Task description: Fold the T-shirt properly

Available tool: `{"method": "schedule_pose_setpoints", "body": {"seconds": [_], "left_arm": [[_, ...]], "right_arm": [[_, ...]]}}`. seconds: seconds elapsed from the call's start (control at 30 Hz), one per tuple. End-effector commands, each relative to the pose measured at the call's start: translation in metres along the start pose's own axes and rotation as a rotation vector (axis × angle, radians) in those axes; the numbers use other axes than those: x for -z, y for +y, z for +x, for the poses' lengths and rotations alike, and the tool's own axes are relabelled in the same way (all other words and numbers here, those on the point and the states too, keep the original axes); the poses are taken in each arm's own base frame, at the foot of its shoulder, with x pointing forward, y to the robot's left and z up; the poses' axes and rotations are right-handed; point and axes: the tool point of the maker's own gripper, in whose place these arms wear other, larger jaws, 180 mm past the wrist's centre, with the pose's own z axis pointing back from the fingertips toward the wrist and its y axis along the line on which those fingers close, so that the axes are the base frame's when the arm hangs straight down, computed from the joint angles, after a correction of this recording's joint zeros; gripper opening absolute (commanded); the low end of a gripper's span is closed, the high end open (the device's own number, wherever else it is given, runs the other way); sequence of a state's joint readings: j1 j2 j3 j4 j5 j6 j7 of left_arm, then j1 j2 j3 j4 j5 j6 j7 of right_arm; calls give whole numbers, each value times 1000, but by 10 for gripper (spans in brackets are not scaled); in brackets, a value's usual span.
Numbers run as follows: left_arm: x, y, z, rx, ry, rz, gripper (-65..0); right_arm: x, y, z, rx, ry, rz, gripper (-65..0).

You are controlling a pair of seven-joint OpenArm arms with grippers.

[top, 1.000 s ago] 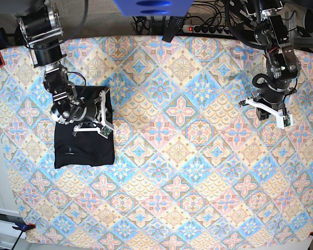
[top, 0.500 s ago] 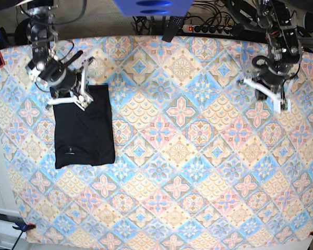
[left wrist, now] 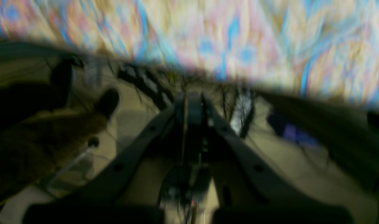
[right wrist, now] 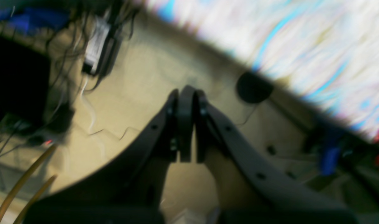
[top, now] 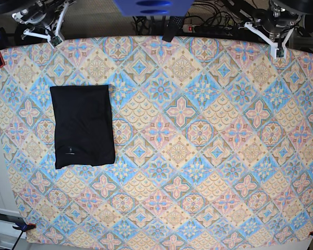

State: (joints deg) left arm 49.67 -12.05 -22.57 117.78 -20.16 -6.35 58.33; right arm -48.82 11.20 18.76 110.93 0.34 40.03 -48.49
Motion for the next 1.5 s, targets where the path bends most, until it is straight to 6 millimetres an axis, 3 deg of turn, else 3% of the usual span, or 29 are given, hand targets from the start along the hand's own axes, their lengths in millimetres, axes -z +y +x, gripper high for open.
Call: {"method": "schedule_pose_setpoints", "body": {"seconds": [0.0, 0.23, 0.37, 0.5, 0.67, 0.8, 1.1, 1.37, 1.47], "left_arm": [[-6, 4, -10, 16, 19, 11, -650], [-8, -2, -78, -67, 169, 6, -650], [17, -17, -126, -95, 222, -33, -650], [45, -31, -164, -123, 265, -60, -650], [82, -39, -185, -150, 293, -64, -650], [109, -50, -183, -50, 264, -84, -650], [161, -63, -200, 128, 306, -110, -650], [176, -88, -200, 245, 216, -179, -649], [183, -101, -193, 277, 178, -206, -649]], "right_arm": [[-4, 5, -6, 6, 2, 11, -648], [9, 42, -74, 95, 143, 126, -648], [38, 84, -109, 198, 162, 257, -648], [68, 106, -130, 325, 164, 323, -648], [94, 124, -145, 486, 143, 360, -648], [111, 131, -142, 576, 114, 371, -648], [142, 141, -124, 734, 82, 396, -648], [163, 126, -85, 778, 8, 394, -648], [172, 117, -87, 787, 33, 330, -648]]}}
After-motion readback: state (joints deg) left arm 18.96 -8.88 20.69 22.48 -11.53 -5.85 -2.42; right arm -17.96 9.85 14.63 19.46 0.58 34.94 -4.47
